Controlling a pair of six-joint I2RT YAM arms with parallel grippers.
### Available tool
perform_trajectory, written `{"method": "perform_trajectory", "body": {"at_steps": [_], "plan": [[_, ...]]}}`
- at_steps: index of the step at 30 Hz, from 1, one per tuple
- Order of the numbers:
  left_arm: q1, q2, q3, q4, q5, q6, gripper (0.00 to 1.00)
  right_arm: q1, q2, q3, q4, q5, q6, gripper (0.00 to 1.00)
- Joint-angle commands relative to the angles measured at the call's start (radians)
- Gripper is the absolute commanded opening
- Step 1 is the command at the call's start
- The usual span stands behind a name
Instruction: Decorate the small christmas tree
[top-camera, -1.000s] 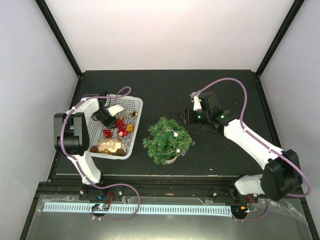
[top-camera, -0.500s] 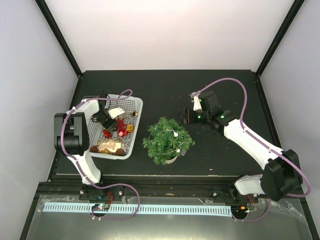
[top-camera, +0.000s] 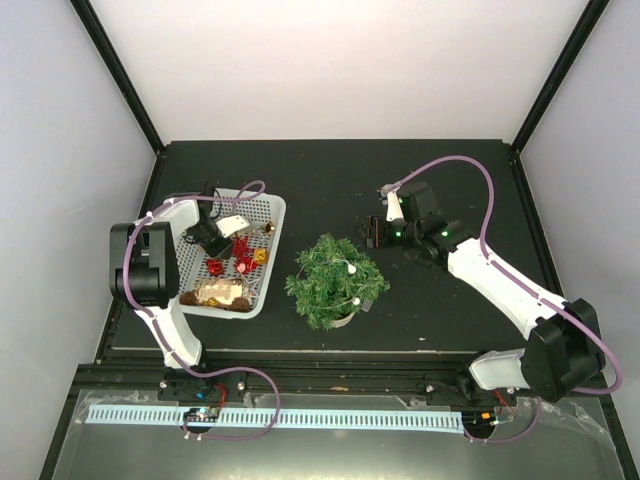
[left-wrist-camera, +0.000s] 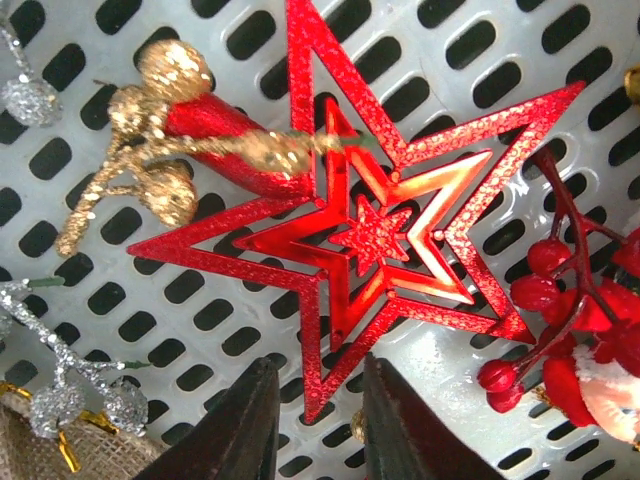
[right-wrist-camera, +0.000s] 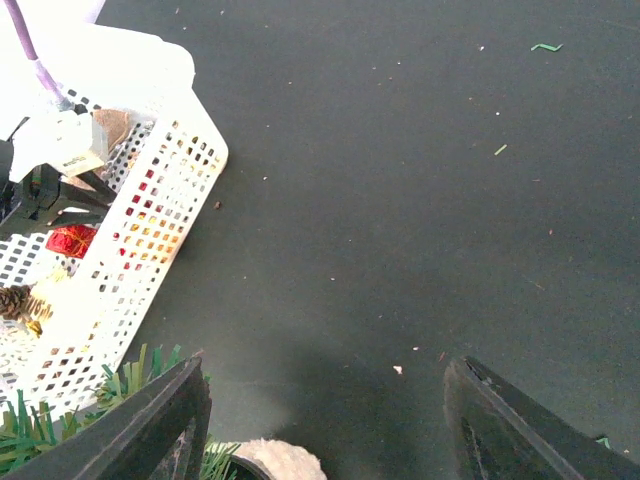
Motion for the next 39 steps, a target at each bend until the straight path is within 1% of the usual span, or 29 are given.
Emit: {"method": "perform_trajectory", "body": {"at_steps": [1, 9, 10, 16, 22, 27, 29, 32, 34, 36, 39], "plan": [[-0.014, 0.012, -0.025, 0.031, -0.006, 0.019, 0.22, -0.008, 0.005, 0.0, 0.025, -0.012, -0.011, 0.65], [-0.021, -0.009, -0.06, 0.056, 0.023, 0.006, 0.03, -0.008, 0.01, 0.001, 0.023, -0.02, -0.009, 0.65], [-0.02, -0.011, -0.062, 0.058, 0.025, 0.006, 0.02, -0.008, 0.01, 0.0, 0.024, -0.02, -0.009, 0.65], [-0.019, -0.044, -0.055, 0.061, 0.045, -0.005, 0.02, -0.008, 0.008, -0.001, 0.026, -0.022, -0.01, 0.65], [-0.017, -0.108, -0.021, 0.024, 0.088, -0.021, 0.02, -0.008, 0.005, -0.002, 0.025, -0.014, -0.006, 0.65], [-0.004, -0.111, -0.04, 0.042, 0.086, -0.015, 0.02, -0.007, -0.053, 0.02, 0.009, 0.003, -0.017, 0.65], [0.008, -0.104, -0.046, 0.053, 0.086, -0.017, 0.02, -0.005, -0.081, 0.044, -0.006, 0.003, -0.035, 0.65], [0.026, -0.105, -0.047, 0.05, 0.115, -0.028, 0.02, -0.002, -0.14, 0.083, -0.014, 0.049, -0.048, 0.66], [0.036, -0.105, -0.045, 0.043, 0.136, -0.036, 0.02, 0.014, -0.158, 0.138, -0.03, 0.078, -0.067, 0.67], [0.043, -0.102, -0.043, 0.034, 0.163, -0.047, 0.01, 0.074, -0.134, 0.239, -0.074, 0.126, -0.102, 0.68], [0.056, -0.101, -0.039, 0.022, 0.204, -0.069, 0.02, 0.176, -0.028, 0.437, -0.18, 0.185, -0.157, 0.68]]}}
